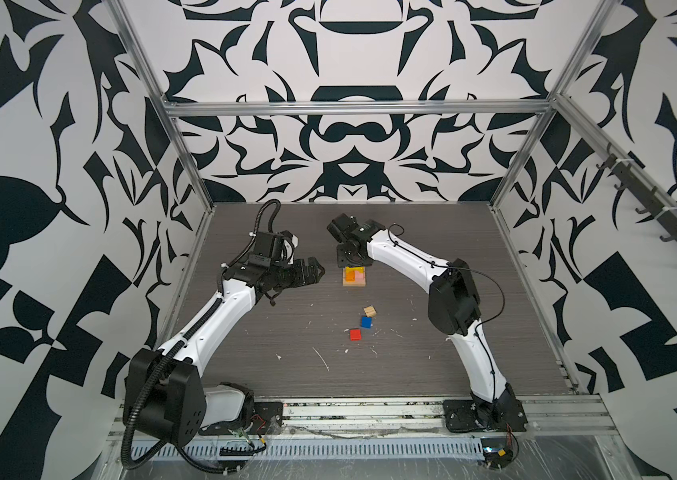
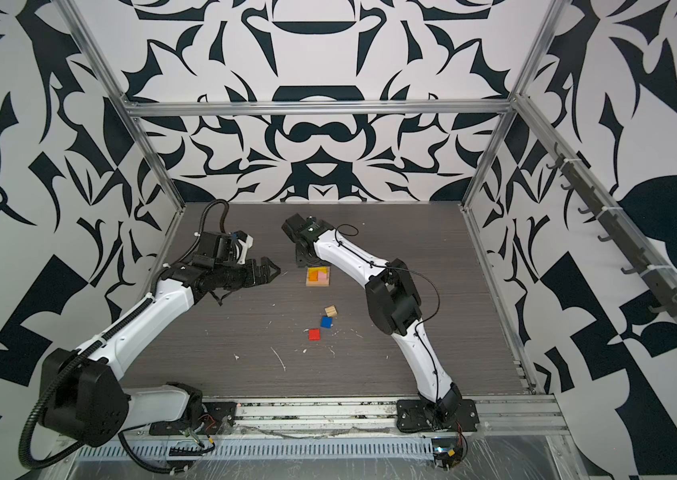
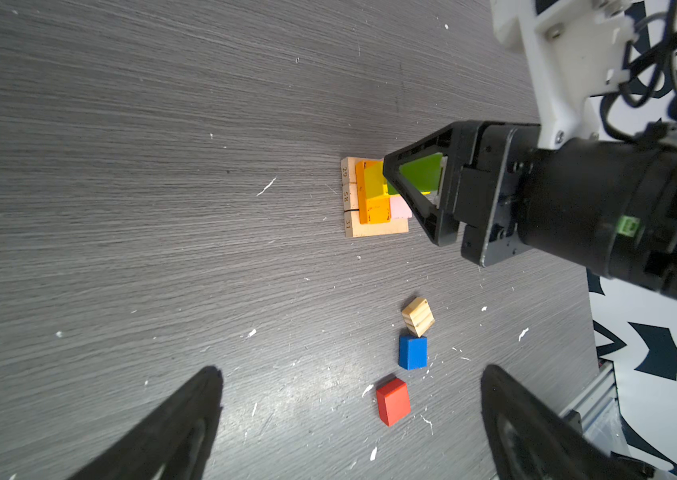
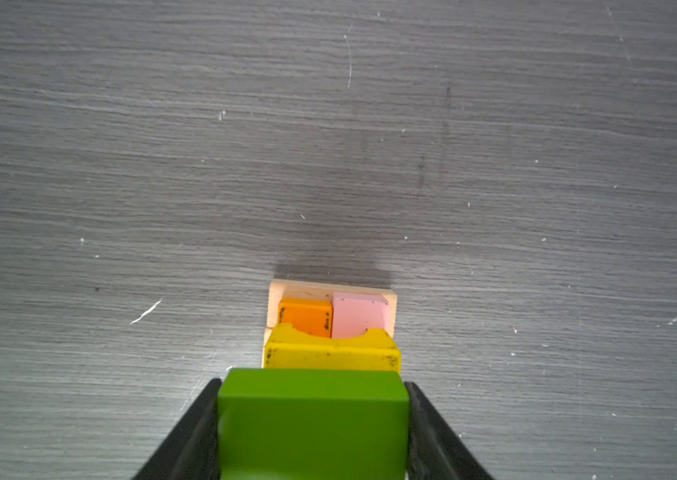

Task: Build the wood block tower
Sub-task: 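Carry the green block over the yellow arch with the right gripper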

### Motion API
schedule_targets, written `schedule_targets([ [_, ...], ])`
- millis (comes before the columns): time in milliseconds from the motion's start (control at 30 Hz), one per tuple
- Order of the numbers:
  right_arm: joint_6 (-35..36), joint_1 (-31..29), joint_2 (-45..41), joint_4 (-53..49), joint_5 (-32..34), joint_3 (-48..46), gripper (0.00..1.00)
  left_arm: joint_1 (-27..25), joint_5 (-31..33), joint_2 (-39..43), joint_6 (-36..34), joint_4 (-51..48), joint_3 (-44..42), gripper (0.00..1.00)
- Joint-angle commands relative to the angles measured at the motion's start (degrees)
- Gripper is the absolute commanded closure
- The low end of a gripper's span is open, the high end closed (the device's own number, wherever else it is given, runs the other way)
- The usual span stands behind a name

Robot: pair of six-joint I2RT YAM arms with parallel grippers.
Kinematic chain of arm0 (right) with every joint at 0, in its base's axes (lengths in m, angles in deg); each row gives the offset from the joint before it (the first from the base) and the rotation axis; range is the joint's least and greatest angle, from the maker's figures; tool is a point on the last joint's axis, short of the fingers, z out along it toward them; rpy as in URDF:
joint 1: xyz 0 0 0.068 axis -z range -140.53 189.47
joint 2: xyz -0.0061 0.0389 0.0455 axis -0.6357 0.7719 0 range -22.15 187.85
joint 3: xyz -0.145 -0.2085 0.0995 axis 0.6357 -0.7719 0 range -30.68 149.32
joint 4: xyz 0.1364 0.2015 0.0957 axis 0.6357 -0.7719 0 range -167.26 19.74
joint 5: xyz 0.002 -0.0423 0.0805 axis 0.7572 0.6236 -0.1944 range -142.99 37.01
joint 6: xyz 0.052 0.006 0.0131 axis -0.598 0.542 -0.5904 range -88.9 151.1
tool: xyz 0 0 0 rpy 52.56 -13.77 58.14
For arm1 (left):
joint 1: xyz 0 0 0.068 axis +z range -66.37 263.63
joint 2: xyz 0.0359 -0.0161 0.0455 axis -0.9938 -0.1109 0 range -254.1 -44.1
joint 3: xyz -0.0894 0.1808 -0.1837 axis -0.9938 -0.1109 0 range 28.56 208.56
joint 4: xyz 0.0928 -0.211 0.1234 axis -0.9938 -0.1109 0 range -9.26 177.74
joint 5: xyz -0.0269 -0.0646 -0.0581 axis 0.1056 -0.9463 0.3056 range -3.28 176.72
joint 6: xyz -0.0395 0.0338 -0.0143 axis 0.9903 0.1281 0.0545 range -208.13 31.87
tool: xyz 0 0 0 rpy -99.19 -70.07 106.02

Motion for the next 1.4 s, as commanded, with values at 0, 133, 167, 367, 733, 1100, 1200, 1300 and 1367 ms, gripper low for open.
schedule_targets([
  [0,-0.7,0.3,-1.2,-1.1,1.8,2.2,0.47,0.3,-0.5,1.2,-0.5,-0.8,0.4,0.01],
  [133,-1.1,0.4,-0.8,-1.2,1.8,2.1,0.47,0.4,-0.5,1.2,-0.4,-0.8,0.4,0.0],
  [167,-1.2,0.5,-0.8,-1.1,1.9,2.1,0.47,0.3,-0.5,1.2,-0.5,-0.7,0.3,0.01],
  [367,-1.8,0.8,-1.1,-0.1,2.0,0.8,0.47,0.4,-0.4,1.4,-0.5,-0.9,0.4,0.0],
  [733,-2.5,0.8,-0.8,0.9,1.0,-0.2,0.47,0.3,0.1,1.4,-0.4,-0.9,0.4,0.01],
  [1100,-2.6,0.8,-0.4,1.1,0.8,-0.4,0.46,0.3,-0.1,1.1,-0.2,-0.8,0.5,0.0],
  [1200,-2.7,0.9,-0.3,1.1,0.8,-0.4,0.46,0.3,-0.2,1.0,-0.2,-0.8,0.6,0.01],
  [1300,-2.8,0.8,-0.1,0.9,0.7,-0.5,0.46,0.3,-0.4,0.7,-0.1,-0.8,0.7,0.0],
  [1367,-2.8,0.8,-0.1,0.9,0.7,-0.6,0.46,0.3,-0.4,0.7,-0.1,-0.7,0.7,0.01],
])
